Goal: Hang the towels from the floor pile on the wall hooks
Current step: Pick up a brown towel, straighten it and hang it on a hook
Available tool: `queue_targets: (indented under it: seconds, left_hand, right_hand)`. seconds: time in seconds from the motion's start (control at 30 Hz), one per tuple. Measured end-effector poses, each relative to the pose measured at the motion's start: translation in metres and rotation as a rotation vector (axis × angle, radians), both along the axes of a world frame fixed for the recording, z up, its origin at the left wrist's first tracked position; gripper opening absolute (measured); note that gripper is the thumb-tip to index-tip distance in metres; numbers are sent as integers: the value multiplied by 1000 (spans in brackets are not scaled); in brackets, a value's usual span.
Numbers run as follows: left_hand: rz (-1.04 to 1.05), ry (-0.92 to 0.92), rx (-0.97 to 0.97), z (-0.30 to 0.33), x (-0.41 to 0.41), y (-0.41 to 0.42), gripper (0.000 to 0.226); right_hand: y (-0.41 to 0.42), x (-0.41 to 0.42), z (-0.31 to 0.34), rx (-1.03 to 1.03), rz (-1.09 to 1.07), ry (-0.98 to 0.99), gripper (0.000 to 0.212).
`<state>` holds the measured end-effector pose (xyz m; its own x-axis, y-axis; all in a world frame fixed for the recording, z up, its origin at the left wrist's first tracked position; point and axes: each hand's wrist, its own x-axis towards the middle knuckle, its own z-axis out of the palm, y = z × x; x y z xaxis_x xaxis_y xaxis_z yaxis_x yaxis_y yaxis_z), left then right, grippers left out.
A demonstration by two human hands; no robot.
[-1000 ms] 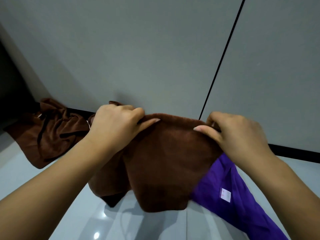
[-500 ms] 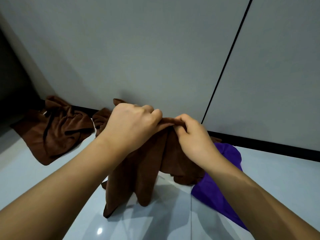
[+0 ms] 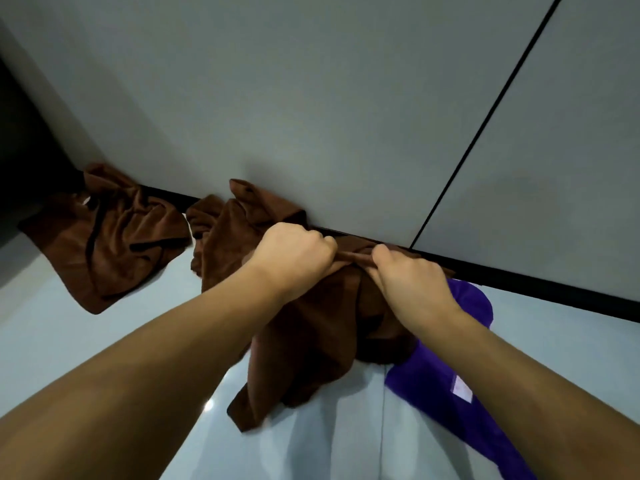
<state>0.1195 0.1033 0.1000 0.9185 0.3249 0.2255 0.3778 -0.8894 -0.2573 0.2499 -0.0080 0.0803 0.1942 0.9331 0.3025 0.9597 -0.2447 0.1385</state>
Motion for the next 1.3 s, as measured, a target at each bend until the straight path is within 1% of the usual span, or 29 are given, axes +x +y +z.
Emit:
queue_targets:
  seconds: [0.03, 0.07, 0.1, 0.13, 0.17, 0.2, 0.23, 0.27, 0.33, 0.37, 0.43, 0.5, 0.57, 0.6, 0.67, 0.7, 0.8, 0.9, 0.93, 1.0, 1.07, 1.17, 1.23, 1.3]
  left_hand:
    - [10, 5, 26, 10, -2, 1, 44]
    - [-2, -51, 60, 25, -2, 3, 43]
    - [45, -53, 14, 41, -2, 4, 45]
    - [65, -132, 5, 59, 3, 7, 48]
    - [52, -167, -20, 78, 8, 8, 50]
    - [33, -173, -37, 97, 12, 9, 50]
    - [26, -170, -38, 130, 19, 8, 48]
    - [35, -180, -31, 164, 24, 5, 45]
    - [9, -213, 1, 237, 34, 4, 48]
    - [2, -189, -4, 272, 37, -1, 49]
    - [-29, -91, 31, 360, 45, -9, 43]
    - [-16, -95, 64, 453, 55, -17, 48]
    - [15, -59, 42, 543, 60, -27, 53]
    - [6, -57, 77, 585, 62, -32, 53]
    - [-26, -98, 165, 673, 63, -42, 52]
    - [-42, -111, 194, 705, 62, -47, 52]
    - [-87, -236, 244, 804, 45, -75, 48]
    - [-189, -447, 321, 859, 21, -96, 41]
    - [-207, -448, 301, 871, 11, -104, 44]
    - [-324, -539, 293, 880, -4, -120, 50]
    - [-403, -536, 287, 885, -19, -140, 49]
    - [-490, -499, 273, 892, -41, -179, 47]
    - [-568, -492, 235, 897, -52, -207, 44]
    - [-569, -407, 243, 908, -60, -239, 49]
  right_hand:
    - [1, 2, 11, 2, 35, -54, 34]
    - [2, 6, 28, 3, 52, -104, 29]
    - [4, 10, 45, -24, 59, -114, 26]
    - [5, 16, 69, -49, 54, -118, 30]
    - [5, 18, 97, -78, 40, -114, 35]
    - [5, 23, 122, -77, 30, -123, 37]
    - [2, 28, 156, -80, 9, -132, 39]
    - [-1, 33, 186, -85, 6, -127, 39]
    - [-10, 42, 259, -86, 13, -118, 39]
    - [-13, 45, 293, -63, 31, -128, 37]
    - [-21, 54, 377, -18, 32, -190, 29]
    - [-28, 61, 468, 20, 2, -244, 24]
    - [-34, 66, 558, 73, 12, -249, 28]
    - [-40, 67, 601, 97, 21, -241, 32]
    - [-53, 68, 688, 142, 7, -241, 35]
    - [-60, 68, 722, 165, 10, -249, 34]
    - [-90, 49, 823, 192, 29, -300, 32]
    - [-124, 19, 883, 192, -15, -311, 37]
    - [-136, 6, 895, 202, -47, -330, 39]
    - [-166, -19, 907, 224, -125, -409, 44]
    - [-197, -44, 910, 233, -161, -464, 43]
    - [-243, -80, 917, 163, -232, -488, 31]
    - [-276, -105, 925, 106, -267, -487, 27]
    - [-311, -136, 936, 57, -362, -443, 29]
